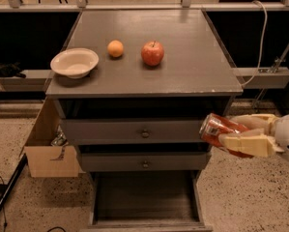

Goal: Place coke can into bottom drawer

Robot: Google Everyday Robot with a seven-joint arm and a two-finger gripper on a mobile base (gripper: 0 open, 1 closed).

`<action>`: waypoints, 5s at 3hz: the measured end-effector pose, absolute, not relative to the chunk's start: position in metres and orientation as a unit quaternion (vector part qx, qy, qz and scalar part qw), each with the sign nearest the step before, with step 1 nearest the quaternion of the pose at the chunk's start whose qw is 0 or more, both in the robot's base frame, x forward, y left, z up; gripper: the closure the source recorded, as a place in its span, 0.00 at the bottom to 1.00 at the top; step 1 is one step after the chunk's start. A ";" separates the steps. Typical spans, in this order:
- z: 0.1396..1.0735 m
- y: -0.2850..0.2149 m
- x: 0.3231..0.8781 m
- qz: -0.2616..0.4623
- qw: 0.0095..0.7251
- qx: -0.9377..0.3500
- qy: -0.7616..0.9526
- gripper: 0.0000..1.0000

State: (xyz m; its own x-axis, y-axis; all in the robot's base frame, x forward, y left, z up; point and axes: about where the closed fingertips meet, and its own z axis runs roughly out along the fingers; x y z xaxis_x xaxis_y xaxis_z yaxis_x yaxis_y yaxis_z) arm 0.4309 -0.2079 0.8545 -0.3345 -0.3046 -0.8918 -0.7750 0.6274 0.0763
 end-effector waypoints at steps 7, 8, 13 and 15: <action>0.637 -0.104 0.499 0.340 0.403 -0.181 0.830 1.00; 0.597 -0.096 0.501 0.324 0.415 -0.165 0.834 1.00; 0.448 -0.099 0.516 0.262 0.394 -0.126 0.872 1.00; 0.330 -0.108 0.496 0.238 0.343 -0.082 0.905 1.00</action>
Offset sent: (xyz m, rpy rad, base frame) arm 0.0872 0.0982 -0.1454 0.0748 0.2103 -0.0029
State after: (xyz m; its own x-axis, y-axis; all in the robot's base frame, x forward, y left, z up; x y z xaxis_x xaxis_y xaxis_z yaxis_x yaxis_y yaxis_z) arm 0.4955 -0.1079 0.3298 -0.7509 0.0151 -0.6602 -0.3120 0.8730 0.3749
